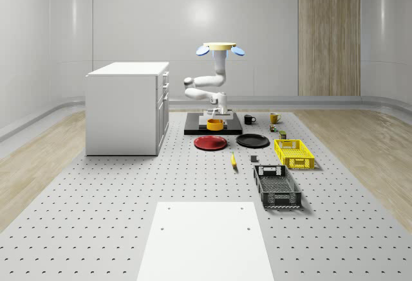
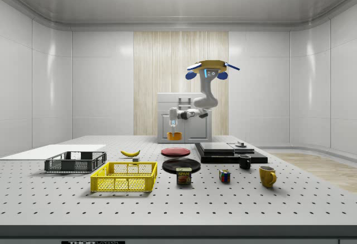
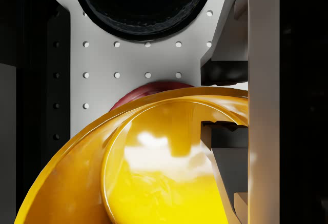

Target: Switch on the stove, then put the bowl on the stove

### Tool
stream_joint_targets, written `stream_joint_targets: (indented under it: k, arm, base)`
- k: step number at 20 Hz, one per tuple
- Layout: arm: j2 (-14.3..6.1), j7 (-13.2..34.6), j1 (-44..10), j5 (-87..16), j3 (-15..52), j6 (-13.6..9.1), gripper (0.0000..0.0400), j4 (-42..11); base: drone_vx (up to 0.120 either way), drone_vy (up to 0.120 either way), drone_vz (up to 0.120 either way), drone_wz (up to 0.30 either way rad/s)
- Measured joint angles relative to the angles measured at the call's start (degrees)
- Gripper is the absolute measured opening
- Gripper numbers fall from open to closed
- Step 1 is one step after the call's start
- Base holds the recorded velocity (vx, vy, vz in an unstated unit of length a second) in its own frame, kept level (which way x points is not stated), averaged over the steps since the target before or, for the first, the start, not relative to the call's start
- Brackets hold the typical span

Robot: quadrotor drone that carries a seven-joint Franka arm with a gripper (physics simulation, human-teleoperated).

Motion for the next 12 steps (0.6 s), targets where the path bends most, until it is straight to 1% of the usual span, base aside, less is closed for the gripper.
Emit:
stream_joint_targets:
  k: [3, 12]
  arm:
    - [0.0, 0.0, 0.0, 0.0, 0.0, 0.0, 0.0100, 0.0]
    - [-0.1, 0.0, 0.0, 0.0, 0.0, 0.1, 0.0100, 0.0]
  base:
    - [-0.120, 0.000, 0.107, 0.000]
    - [-0.120, 0.000, 0.000, 0.000]
